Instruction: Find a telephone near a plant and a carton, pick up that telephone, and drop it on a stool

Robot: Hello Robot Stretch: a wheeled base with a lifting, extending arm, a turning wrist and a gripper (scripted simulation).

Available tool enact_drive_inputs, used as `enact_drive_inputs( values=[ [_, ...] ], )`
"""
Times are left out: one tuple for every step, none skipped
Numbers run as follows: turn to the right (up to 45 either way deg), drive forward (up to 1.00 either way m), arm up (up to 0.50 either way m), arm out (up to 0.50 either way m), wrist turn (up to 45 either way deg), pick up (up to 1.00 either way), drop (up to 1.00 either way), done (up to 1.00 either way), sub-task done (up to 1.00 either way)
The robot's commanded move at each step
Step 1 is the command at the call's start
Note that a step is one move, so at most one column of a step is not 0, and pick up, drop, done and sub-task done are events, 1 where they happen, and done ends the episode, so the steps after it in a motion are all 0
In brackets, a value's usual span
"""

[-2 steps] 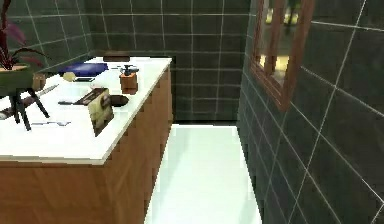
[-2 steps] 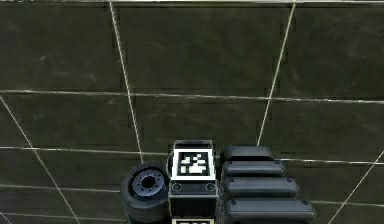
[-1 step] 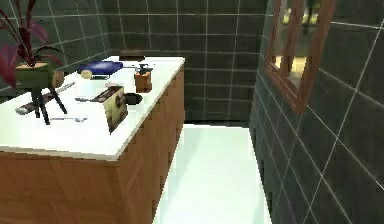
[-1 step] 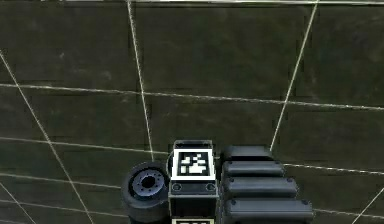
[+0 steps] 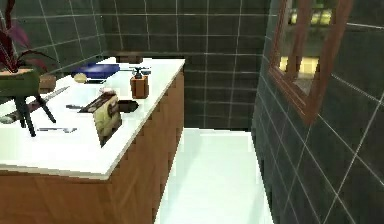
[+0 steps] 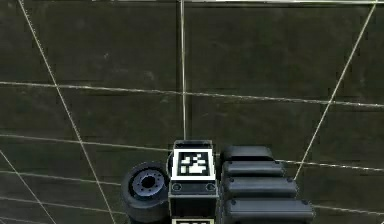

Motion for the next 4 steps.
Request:
enact_drive_inputs(
  values=[
    [45.0,0.00,0.00,0.00,0.0,0.00,0.00,0.00,0.00],
    [33.0,0.00,0.00,0.00,0.0,0.00,0.00,0.00,0.00],
    [-45.0,0.00,0.00,0.00,0.0,0.00,0.00,0.00,0.00],
    [-15.0,0.00,0.00,0.00,0.0,0.00,0.00,0.00,0.00]
  ],
)
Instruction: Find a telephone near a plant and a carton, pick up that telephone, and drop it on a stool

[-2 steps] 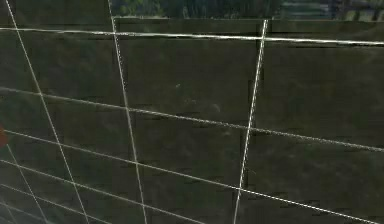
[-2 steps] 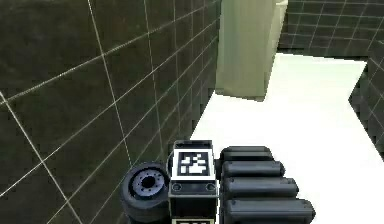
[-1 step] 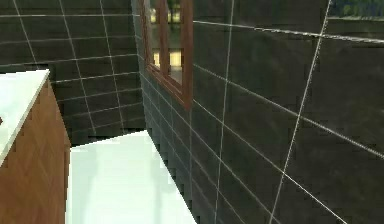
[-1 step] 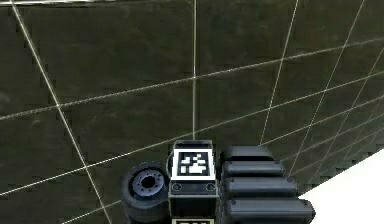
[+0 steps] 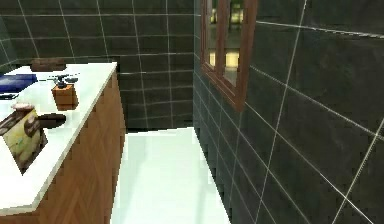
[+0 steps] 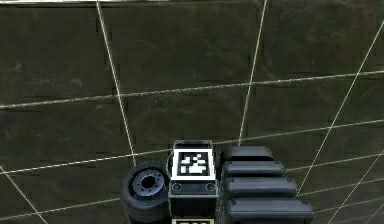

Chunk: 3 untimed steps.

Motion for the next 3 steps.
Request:
enact_drive_inputs(
  values=[
    [0.0,0.00,0.00,0.14,0.0,0.00,0.00,0.00,0.00],
    [0.0,0.00,0.00,0.00,39.0,0.00,0.00,0.00,0.00],
    [0.0,0.00,-0.50,0.00,0.0,0.00,0.00,0.00,0.00]
  ],
)
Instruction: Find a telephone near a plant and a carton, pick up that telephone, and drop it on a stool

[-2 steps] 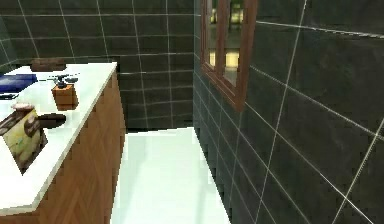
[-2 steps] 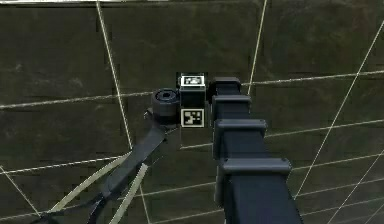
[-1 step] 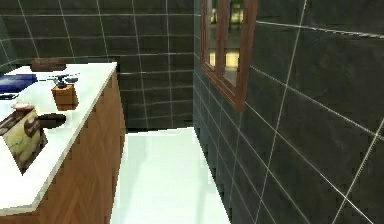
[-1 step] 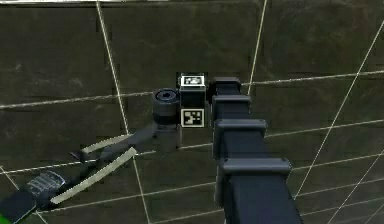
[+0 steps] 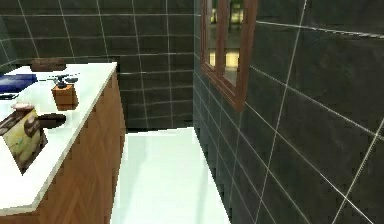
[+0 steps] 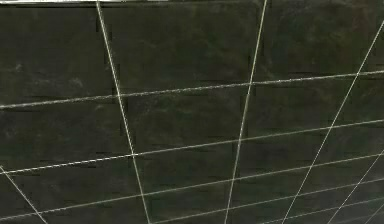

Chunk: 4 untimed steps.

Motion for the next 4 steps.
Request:
enact_drive_inputs(
  values=[
    [0.0,0.00,-0.32,0.00,0.0,0.00,0.00,0.00,0.00],
    [0.0,0.00,0.00,0.00,0.0,0.00,1.00,0.00,0.00],
    [0.0,0.00,0.10,0.00,0.0,0.00,0.00,0.00,0.00],
    [0.0,0.00,0.00,-0.08,0.0,0.00,0.00,0.00,0.00]
  ],
)
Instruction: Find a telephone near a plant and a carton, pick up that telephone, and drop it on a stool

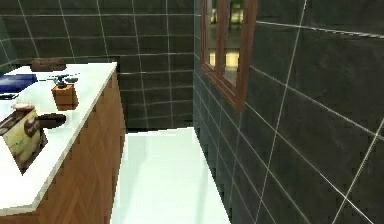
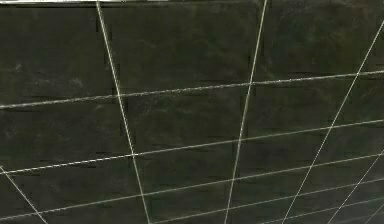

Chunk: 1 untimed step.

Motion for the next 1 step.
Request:
enact_drive_inputs(
  values=[
    [0.0,0.00,0.00,0.00,0.0,0.00,0.00,1.00,0.00]
  ],
)
